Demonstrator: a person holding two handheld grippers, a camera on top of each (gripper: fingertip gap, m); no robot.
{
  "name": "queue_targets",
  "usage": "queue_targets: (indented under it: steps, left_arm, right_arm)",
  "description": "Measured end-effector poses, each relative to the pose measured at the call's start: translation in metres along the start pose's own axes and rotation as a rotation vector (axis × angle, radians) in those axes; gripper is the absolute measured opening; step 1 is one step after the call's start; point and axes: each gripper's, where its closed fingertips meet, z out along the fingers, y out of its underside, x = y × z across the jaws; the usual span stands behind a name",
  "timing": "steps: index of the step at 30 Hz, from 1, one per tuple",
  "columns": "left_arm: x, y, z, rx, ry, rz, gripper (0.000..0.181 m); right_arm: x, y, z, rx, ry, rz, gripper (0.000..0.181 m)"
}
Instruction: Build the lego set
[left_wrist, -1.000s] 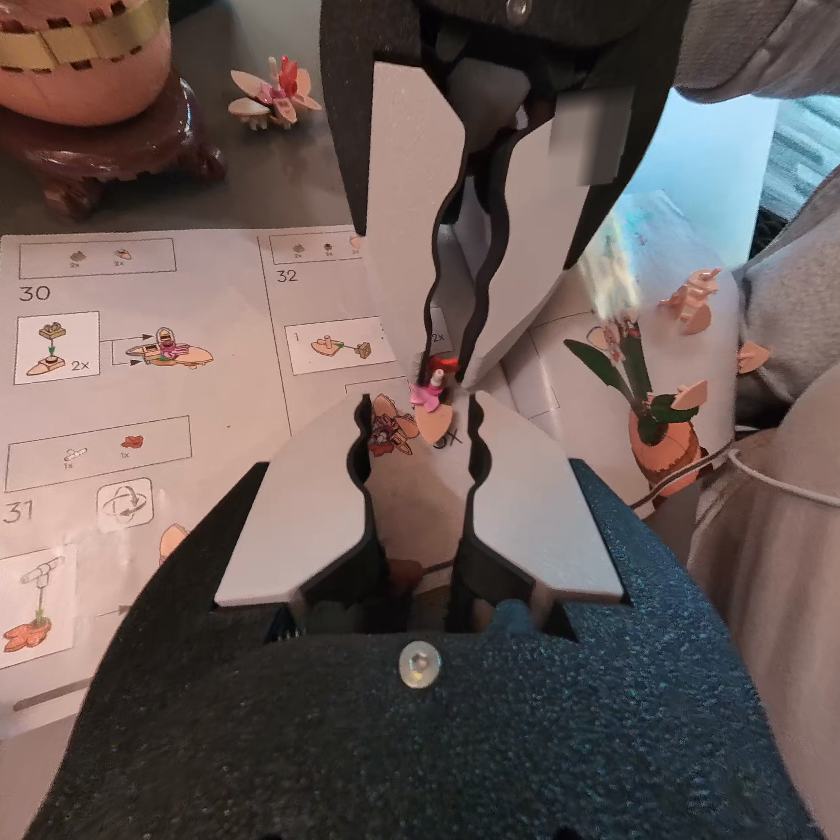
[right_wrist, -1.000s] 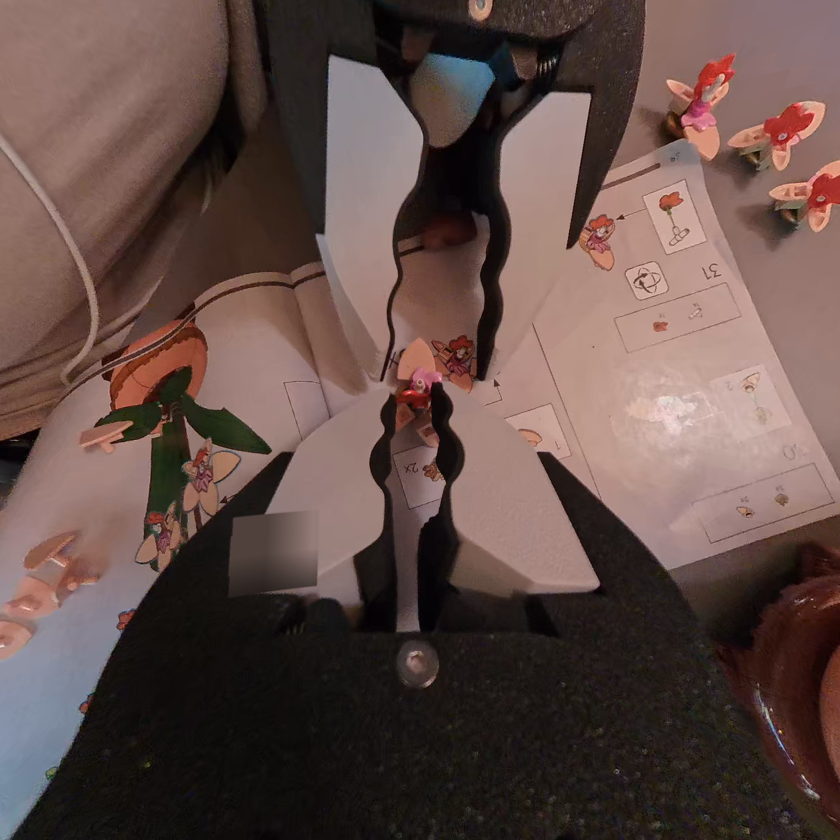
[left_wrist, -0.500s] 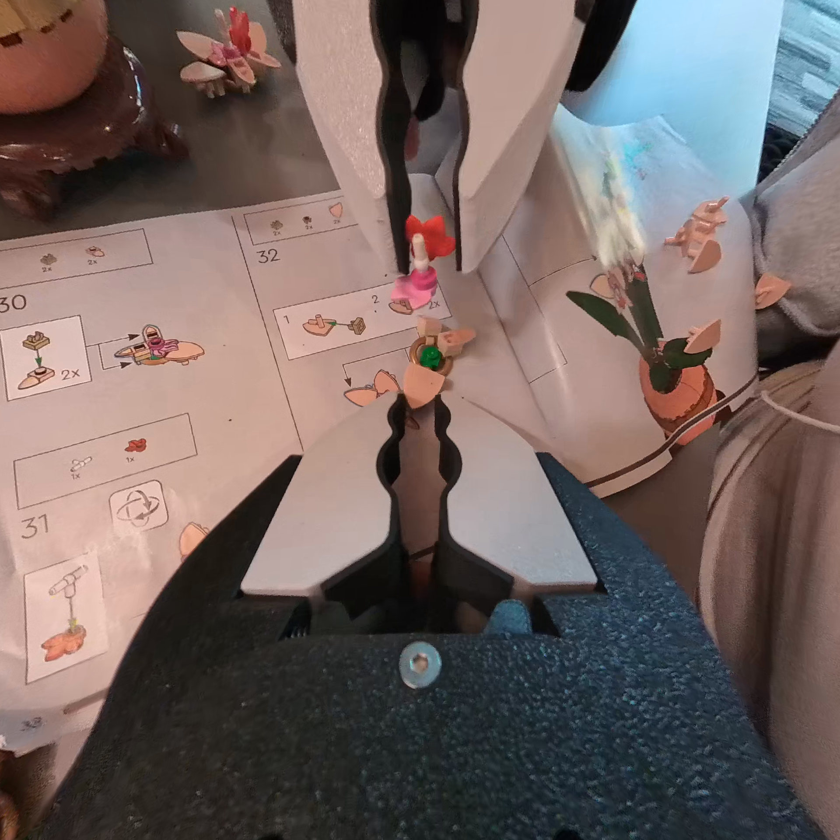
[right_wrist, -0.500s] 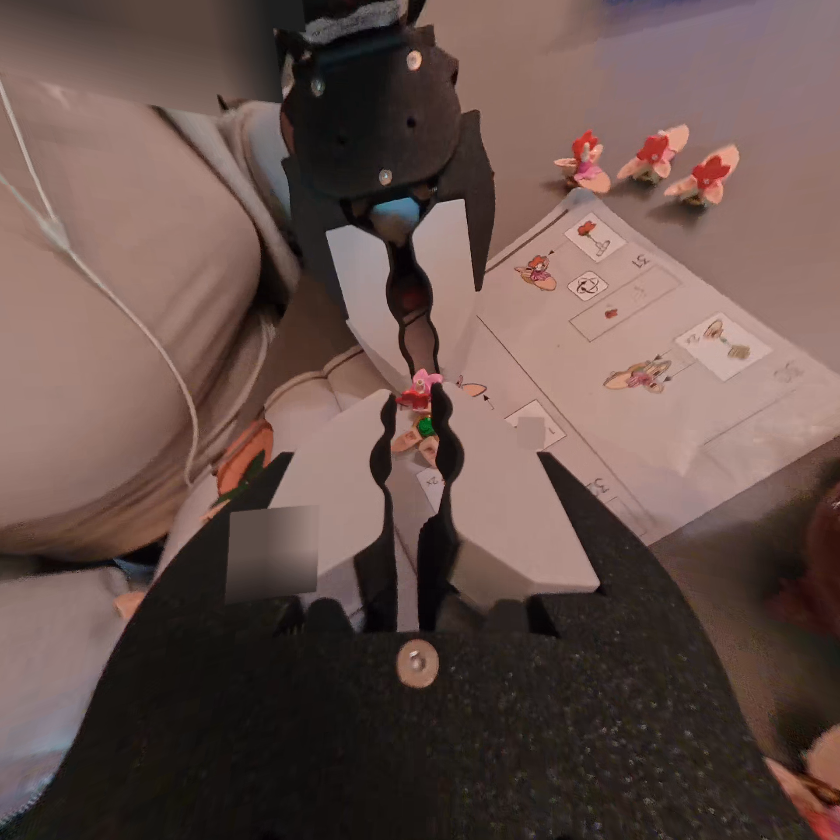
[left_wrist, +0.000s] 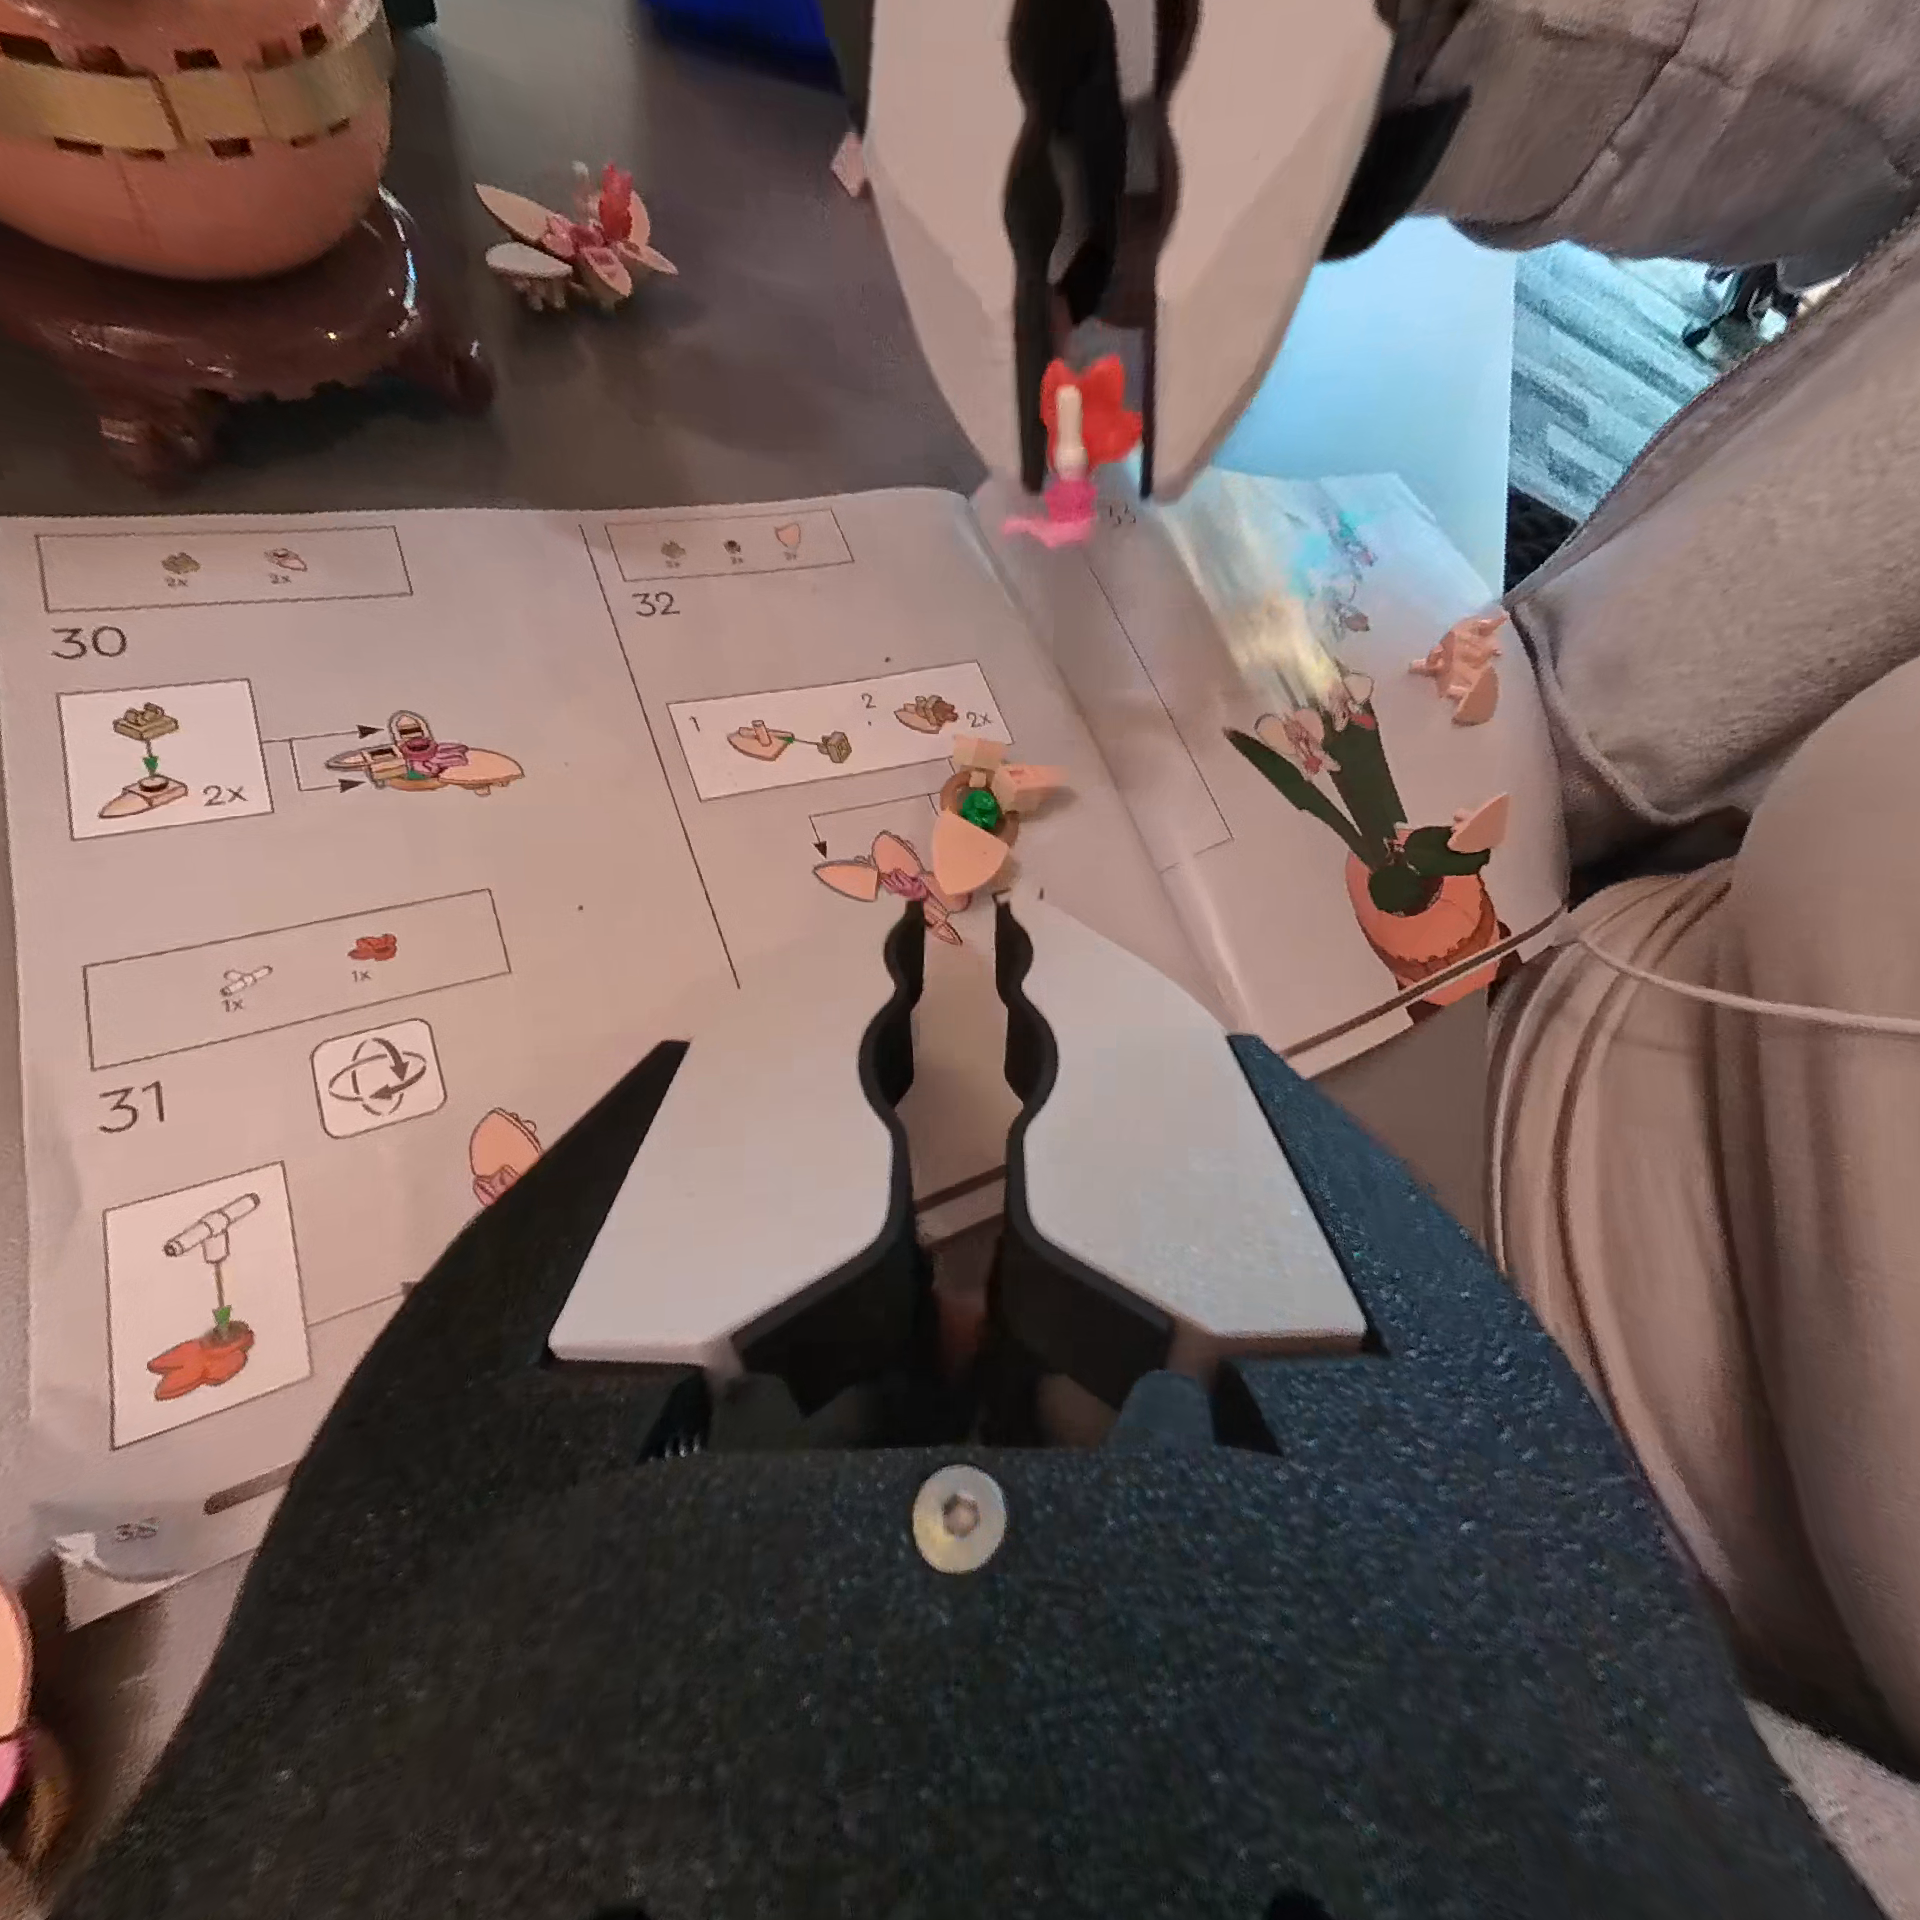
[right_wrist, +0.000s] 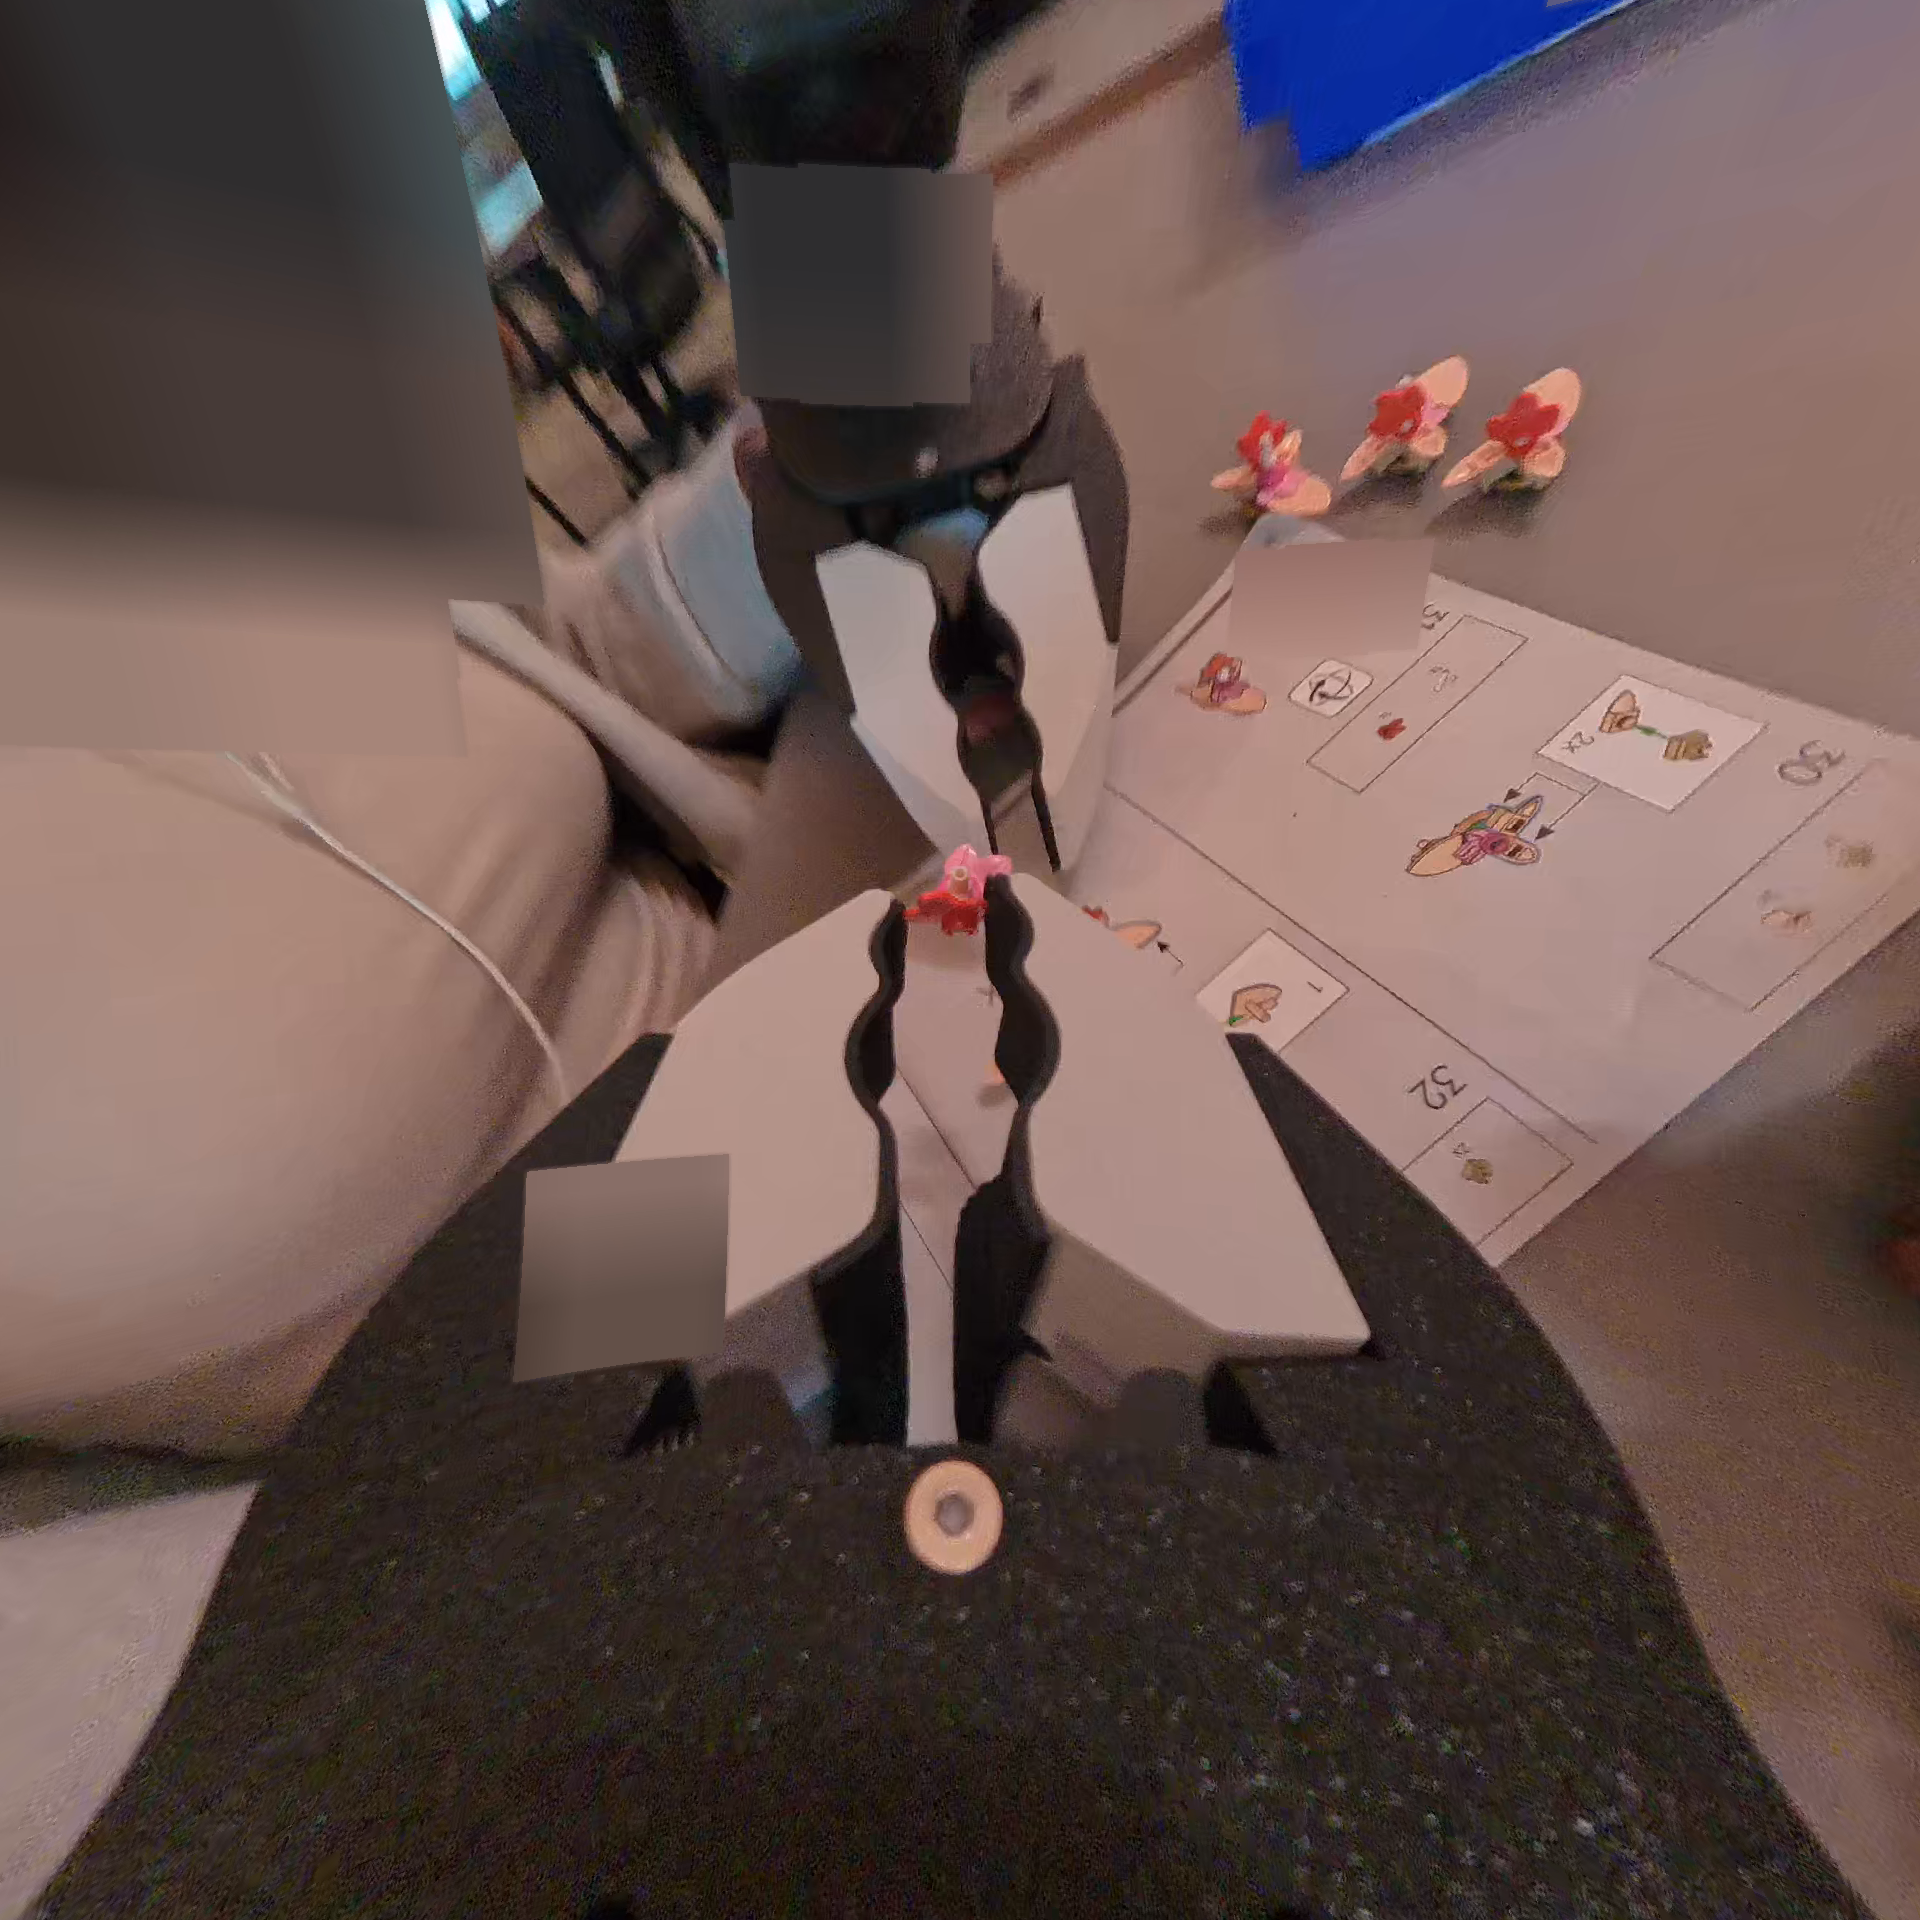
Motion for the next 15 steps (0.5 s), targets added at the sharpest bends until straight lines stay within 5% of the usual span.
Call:
queue_targets:
  steps: [5, 15]
  left_arm:
    - [0.001, 0.013, 0.007, -0.1, -0.011, 0.024, 0.012]
    - [-0.001, 0.015, 0.009, -0.12, -0.014, 0.007, 0.012]
  right_arm:
    - [0.009, 0.033, 0.02, -0.26, 0.186, -0.356, 0.014]
    - [0.019, 0.05, 0.028, -0.378, 0.179, -0.297, 0.014]
